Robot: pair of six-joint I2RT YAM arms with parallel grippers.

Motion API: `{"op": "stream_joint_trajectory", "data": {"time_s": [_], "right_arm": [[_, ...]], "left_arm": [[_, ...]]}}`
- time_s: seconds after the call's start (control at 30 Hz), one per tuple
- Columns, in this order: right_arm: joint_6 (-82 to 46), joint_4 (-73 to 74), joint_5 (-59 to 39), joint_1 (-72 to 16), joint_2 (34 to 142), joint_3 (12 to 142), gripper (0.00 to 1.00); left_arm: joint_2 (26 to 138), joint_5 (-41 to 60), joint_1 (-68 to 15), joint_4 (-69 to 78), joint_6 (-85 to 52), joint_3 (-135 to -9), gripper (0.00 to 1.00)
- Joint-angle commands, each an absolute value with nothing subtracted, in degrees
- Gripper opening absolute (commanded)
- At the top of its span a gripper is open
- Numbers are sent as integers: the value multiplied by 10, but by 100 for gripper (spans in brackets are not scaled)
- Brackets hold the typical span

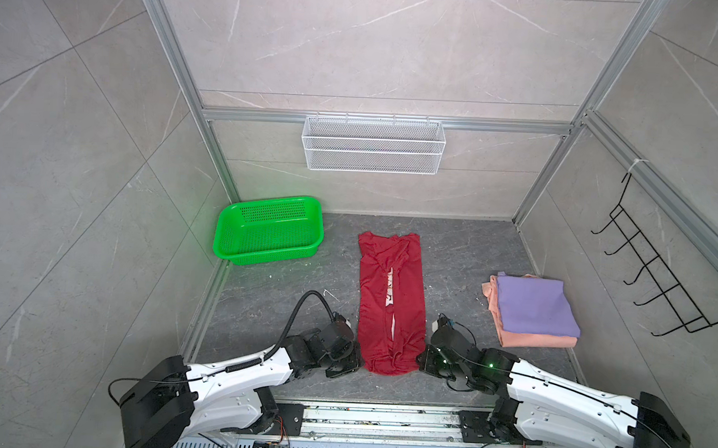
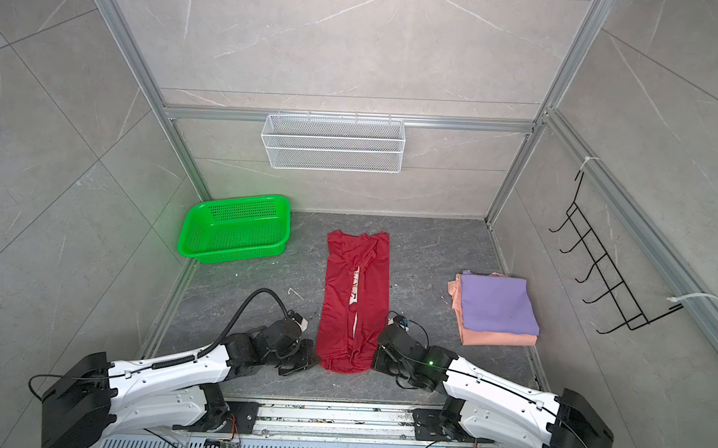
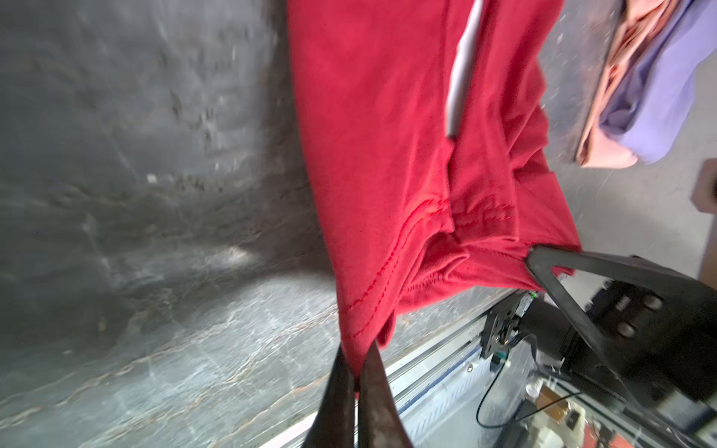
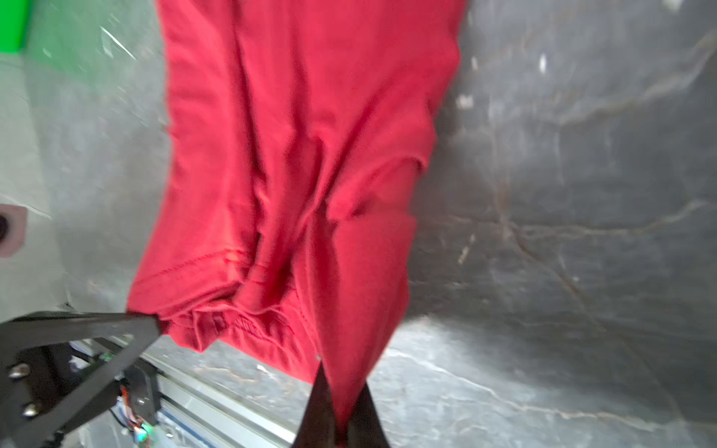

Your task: Fold and stack the t-shirts

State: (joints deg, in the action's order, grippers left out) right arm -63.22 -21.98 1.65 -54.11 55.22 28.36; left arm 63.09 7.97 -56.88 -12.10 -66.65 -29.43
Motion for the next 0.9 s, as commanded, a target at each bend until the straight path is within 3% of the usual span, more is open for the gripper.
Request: {"op": "stream_joint_trajectory", "data": {"time_s": [0.0,0.2,0.5,0.87], "right_arm": [[-616,-244,84,-542,564,337,1],[-587,-216,109,-489,658,419,1],[-494,-143,27,-360,835,528,0],[-485,-113,-36,-262,984,609,0]], "left_arm": [[646,50,-557,-162,-603,-366,0],[743,116,-464,-106,-519,-453,0],[916,198,-346,-70,-440,-598,0],[1076,268,-272,-62,-427,-713,0]]}}
